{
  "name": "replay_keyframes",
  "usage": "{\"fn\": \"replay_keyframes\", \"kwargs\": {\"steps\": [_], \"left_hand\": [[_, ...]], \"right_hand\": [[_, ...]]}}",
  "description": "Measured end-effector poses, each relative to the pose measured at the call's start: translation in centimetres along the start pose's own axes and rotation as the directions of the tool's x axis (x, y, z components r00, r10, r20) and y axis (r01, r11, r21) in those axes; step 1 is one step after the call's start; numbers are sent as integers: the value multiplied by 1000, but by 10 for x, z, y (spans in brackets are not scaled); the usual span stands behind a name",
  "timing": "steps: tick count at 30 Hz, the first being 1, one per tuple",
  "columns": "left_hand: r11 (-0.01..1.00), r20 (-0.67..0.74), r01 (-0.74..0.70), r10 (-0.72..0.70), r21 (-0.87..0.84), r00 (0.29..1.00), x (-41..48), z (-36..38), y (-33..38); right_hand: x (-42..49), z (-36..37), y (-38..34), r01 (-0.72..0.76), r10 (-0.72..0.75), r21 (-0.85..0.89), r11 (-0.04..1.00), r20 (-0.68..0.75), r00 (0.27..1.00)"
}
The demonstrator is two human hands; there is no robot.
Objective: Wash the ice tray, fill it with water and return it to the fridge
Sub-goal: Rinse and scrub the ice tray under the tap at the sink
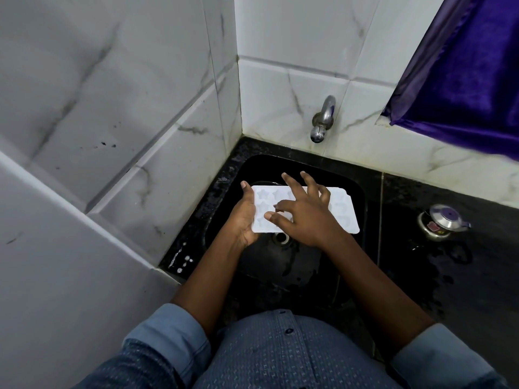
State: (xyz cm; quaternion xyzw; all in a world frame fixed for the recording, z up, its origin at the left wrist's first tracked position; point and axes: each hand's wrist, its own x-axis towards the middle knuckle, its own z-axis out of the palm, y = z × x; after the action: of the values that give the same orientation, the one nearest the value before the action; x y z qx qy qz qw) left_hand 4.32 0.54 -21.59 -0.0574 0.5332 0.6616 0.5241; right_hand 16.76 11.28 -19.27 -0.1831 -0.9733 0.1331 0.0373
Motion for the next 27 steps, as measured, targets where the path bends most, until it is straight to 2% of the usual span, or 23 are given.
{"fn": "replay_keyframes", "kwargs": {"steps": [5, 9, 14, 18, 23, 27], "left_hand": [[1000, 18, 4, -3, -16, 1000, -1, 1, -3], [1000, 28, -2, 3, -31, 1000, -2, 2, -2], [1000, 21, -13, 13, -13, 1000, -1, 2, -4], [1000, 9, -20, 20, -3, 1000, 0, 2, -4], [1000, 4, -26, 26, -10, 1000, -3, 4, -4], [1000, 11, -5, 6, -23, 1000, -5, 4, -2]], "right_hand": [[-3, 2, -2, 22, -17, 51, 998, -97, 995], [-3, 0, -1, -9, 8, -16, 1000, -16, 1000], [-5, -1, -1, 9, -5, 36, 999, -97, 995], [-3, -2, -1, -6, 7, 6, 1000, -44, 999], [-5, -1, -2, -2, 8, 65, 998, -97, 995], [-6, 0, -2, -21, 22, 21, 1000, -33, 999]]}}
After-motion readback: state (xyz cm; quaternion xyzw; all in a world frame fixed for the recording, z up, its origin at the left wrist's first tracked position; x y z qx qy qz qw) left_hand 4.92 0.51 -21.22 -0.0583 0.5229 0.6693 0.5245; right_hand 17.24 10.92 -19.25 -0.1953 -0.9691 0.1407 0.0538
